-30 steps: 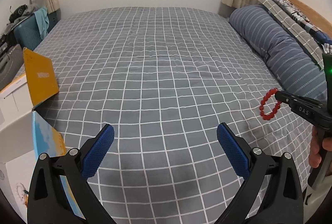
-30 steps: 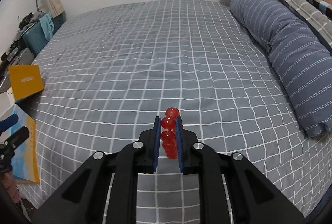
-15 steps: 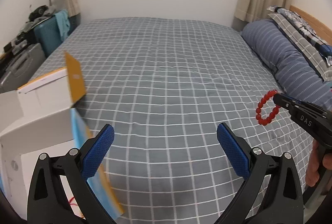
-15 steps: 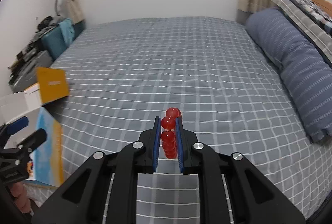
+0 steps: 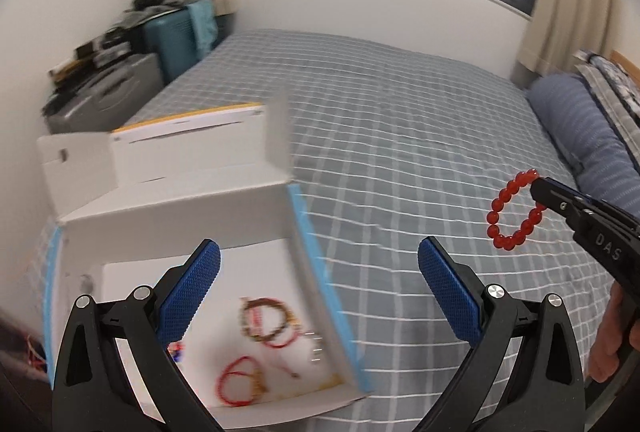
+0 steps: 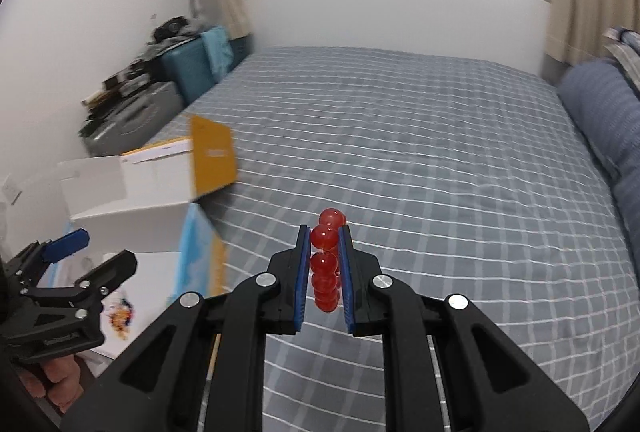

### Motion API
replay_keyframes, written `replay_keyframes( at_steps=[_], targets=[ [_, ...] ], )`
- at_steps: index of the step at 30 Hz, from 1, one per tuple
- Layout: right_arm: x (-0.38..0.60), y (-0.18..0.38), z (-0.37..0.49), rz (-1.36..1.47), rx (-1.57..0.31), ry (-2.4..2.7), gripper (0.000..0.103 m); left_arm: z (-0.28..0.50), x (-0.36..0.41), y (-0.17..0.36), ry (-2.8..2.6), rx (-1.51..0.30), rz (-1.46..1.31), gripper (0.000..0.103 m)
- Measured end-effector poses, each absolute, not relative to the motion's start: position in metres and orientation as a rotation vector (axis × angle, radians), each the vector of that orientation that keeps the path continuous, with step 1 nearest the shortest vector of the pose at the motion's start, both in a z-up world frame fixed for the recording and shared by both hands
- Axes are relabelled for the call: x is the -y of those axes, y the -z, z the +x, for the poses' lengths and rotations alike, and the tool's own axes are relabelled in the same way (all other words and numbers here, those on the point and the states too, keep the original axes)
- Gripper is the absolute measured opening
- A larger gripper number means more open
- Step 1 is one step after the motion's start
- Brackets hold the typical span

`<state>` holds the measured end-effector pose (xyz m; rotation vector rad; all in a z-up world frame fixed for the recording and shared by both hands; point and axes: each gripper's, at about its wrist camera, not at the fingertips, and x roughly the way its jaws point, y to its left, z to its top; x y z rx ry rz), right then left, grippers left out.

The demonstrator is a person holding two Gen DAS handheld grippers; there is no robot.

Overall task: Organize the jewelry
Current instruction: 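Lift and carry the red bead bracelet with right tool over the box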

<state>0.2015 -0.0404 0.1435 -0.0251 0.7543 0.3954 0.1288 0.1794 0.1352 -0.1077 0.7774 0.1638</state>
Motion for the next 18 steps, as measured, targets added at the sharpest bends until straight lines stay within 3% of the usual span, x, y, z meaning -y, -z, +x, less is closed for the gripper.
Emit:
replay_keyframes(
  at_steps=[18],
  targets=[
    [-0.132, -0.154, 0.153, -0.132, -0.725, -0.666, 0.013, 0.052, -0.314, -0.142, -0.420, -0.760, -0.188, 0.097]
  ],
)
